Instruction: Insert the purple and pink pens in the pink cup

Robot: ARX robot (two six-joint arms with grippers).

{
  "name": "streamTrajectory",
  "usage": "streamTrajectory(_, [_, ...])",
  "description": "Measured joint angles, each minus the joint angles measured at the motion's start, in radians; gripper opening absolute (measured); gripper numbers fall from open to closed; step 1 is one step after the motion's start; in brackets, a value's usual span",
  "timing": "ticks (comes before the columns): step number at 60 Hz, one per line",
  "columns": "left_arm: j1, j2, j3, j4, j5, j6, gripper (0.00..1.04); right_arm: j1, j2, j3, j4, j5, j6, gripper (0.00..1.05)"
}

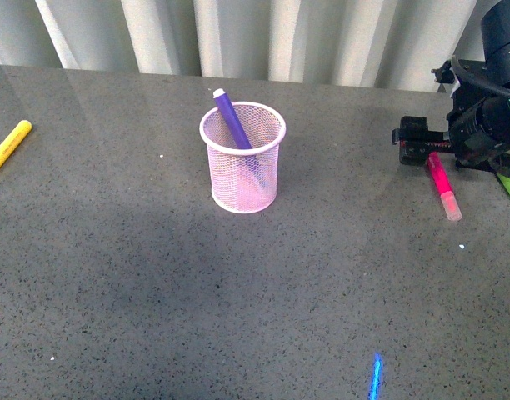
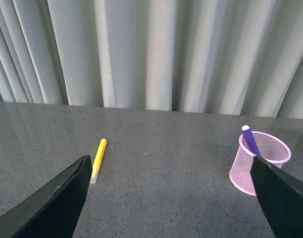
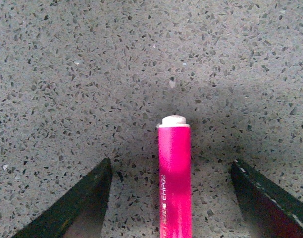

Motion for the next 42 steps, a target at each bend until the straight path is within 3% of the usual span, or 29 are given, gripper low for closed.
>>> streamTrajectory(22, [0.000,0.000,0.000,0.000,0.000,0.000,0.98,0.016,0.002,-0.004,0.016,0.003,0.027,0.17])
streamTrajectory(34, [0.000,0.000,0.000,0.000,0.000,0.000,0.98,0.014,-0.025,-0.085,0.126,-0.006,0.043,0.12])
streamTrajectory(42, [0.000,0.000,0.000,0.000,0.000,0.000,0.98,0.011,-0.075,-0.226,0.344,0.056,-0.033,0.12])
